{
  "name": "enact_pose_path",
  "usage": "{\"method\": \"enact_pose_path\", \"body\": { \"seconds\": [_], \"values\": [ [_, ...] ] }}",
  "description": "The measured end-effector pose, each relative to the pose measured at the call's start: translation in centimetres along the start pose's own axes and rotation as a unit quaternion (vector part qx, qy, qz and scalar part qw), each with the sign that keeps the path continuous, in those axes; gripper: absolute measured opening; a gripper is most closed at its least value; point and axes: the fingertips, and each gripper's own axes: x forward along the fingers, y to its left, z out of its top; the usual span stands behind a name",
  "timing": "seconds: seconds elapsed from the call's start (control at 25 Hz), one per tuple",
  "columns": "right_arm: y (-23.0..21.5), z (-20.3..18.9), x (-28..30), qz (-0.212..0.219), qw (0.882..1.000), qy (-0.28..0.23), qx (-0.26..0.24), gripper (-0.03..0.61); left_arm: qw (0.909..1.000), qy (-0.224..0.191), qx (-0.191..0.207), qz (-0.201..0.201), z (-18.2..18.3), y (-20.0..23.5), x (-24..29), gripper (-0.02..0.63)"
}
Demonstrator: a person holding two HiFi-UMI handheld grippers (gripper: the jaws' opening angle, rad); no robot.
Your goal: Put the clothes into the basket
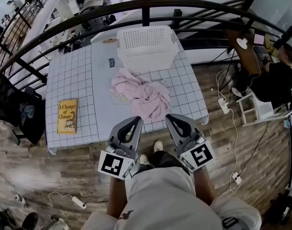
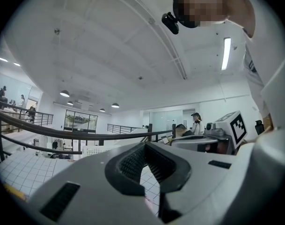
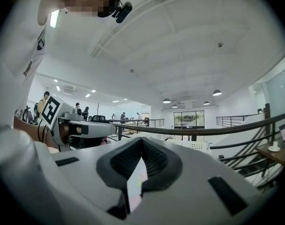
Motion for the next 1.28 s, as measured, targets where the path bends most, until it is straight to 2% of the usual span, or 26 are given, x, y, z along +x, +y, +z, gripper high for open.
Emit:
{"method": "enact_pose_path", "body": {
  "seconds": [0.32, 0.72, 1.08, 1.28],
  "values": [
    [-3.7, -0.1, 1.2, 0.020, 1.000, -0.004, 0.006, 0.015, 0.9997, 0.006, 0.004, 0.022, 0.3, 0.6, 3.4, 0.002],
    [-6.0, 0.0, 2.1, 0.042, 0.999, -0.005, 0.015, 0.015, 0.9990, 0.009, 0.010, 0.043, 0.6, 1.0, 5.5, 0.002],
    [-7.5, -1.0, 5.9, 0.050, 0.999, 0.003, 0.018, 0.015, 0.9992, 0.007, 0.007, 0.038, -0.1, 3.7, 8.1, 0.002],
    [-8.3, -1.4, 8.3, 0.046, 0.999, 0.006, 0.005, 0.015, 0.9994, 0.019, -0.001, 0.029, -1.2, 5.9, 9.1, 0.002]
  ]
}}
